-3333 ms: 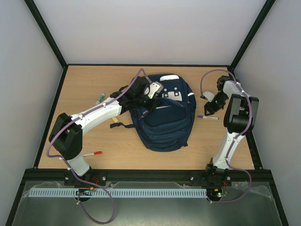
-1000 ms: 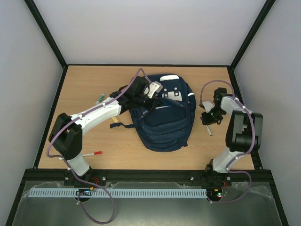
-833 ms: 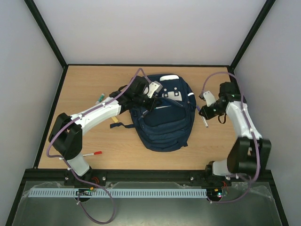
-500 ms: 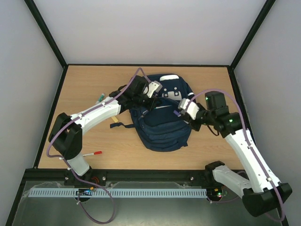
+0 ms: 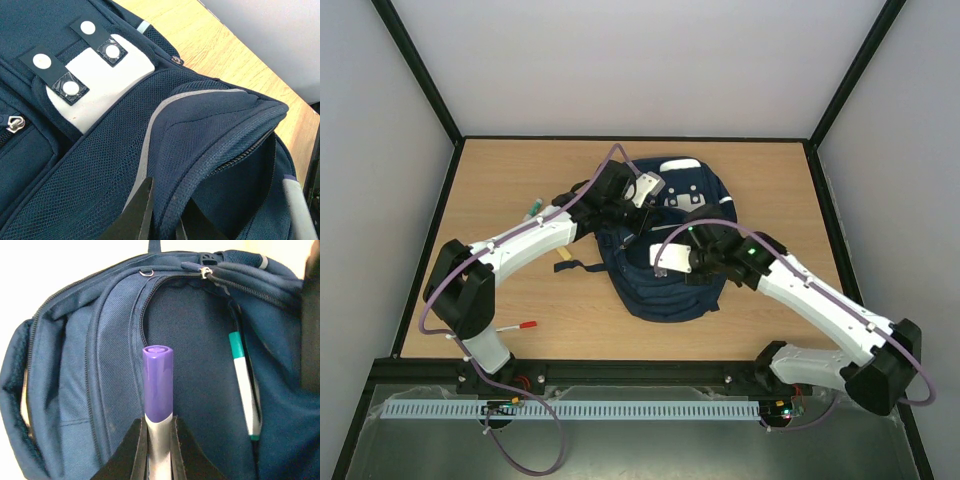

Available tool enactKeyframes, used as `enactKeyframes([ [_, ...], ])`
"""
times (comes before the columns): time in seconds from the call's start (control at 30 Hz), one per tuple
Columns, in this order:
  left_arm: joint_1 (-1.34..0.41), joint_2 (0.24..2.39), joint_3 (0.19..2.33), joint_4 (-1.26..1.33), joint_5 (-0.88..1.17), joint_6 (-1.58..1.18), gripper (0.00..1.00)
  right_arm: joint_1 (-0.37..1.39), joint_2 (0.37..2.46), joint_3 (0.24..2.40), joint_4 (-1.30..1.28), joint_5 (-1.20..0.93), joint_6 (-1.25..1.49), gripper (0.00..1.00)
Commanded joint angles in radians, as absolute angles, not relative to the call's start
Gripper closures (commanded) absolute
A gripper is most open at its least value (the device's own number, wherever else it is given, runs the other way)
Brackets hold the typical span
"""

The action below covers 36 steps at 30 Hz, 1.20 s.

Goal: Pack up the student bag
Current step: Place the stationery in the student bag.

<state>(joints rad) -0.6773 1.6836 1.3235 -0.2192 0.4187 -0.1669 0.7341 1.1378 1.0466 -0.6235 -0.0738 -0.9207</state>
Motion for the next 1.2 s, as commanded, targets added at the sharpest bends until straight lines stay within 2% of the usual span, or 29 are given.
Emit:
enactKeyframes([
  [0.0,-0.660,1.670,1.376,-0.165,0.439,-0.190,0.95,0.815,1.192,1.071,-0.561,0.126,-1.031,0.99],
  [0.3,-0.660,1.667,1.382,-0.173,0.442,-0.187,0.97,0.866,1.274,1.013,-0.354,0.361,-1.154,0.97],
  [0.47,-0.660,1.663,1.382,-0.172,0.449,-0.190,0.97,0.867,1.285,0.977,-0.288,0.387,-1.154,0.77],
  [0.67,-0.660,1.658,1.382,-0.172,0.450,-0.192,0.97,0.866,1.276,0.972,-0.295,0.385,-1.114,0.71],
  [0.8,-0.660,1.658,1.380,-0.173,0.449,-0.190,0.97,0.854,1.252,1.013,-0.360,0.311,-1.022,0.71],
  [1.0,-0.668,1.679,1.383,-0.184,0.433,-0.184,0.96,0.709,1.149,1.105,-0.468,-0.005,-0.779,0.68],
  [1.07,-0.690,1.688,1.391,-0.205,0.408,-0.164,0.91,0.655,1.093,1.073,-0.446,-0.075,-0.690,0.67],
  [1.1,-0.709,1.694,1.396,-0.220,0.380,-0.146,0.85,0.627,1.057,1.046,-0.421,-0.098,-0.642,0.66],
  [1.17,-0.757,1.701,1.393,-0.245,0.293,-0.128,0.54,0.555,0.990,0.996,-0.350,-0.134,-0.522,0.66],
])
